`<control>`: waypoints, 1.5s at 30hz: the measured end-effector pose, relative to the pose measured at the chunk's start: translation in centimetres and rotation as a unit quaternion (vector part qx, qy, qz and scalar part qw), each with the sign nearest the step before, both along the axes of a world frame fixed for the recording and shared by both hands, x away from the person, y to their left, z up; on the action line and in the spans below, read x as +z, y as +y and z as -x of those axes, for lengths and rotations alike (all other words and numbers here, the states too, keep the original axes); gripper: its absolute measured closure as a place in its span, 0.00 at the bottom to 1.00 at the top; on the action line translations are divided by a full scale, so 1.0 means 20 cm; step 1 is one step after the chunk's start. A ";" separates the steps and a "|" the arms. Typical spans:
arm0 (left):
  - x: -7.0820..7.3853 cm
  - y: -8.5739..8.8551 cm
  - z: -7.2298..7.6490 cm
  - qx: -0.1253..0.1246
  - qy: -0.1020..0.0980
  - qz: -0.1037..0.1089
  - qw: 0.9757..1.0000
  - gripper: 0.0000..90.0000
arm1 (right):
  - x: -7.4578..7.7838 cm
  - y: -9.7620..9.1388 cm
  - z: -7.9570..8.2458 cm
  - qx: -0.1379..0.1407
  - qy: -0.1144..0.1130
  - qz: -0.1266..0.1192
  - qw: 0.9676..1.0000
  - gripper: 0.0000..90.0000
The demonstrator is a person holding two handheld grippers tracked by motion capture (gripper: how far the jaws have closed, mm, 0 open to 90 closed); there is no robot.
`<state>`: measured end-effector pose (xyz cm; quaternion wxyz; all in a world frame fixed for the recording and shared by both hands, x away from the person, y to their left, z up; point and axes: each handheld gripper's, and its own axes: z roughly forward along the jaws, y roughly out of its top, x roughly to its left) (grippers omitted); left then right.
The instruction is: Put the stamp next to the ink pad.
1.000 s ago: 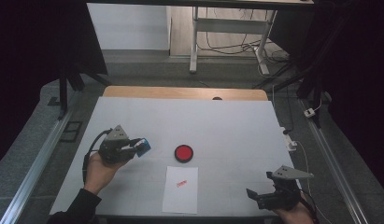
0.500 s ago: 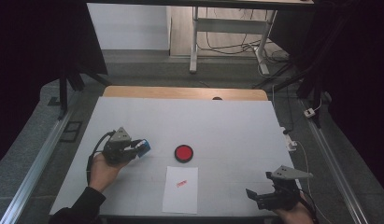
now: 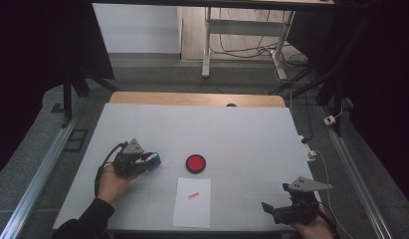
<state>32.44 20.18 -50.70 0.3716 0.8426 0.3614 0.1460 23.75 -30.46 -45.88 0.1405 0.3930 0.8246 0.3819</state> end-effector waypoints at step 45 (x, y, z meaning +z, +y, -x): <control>0.14 0.01 0.07 0.000 0.035 0.069 0.997 0.11 | 0.00 0.00 0.00 0.008 0.002 0.002 1.000 0.00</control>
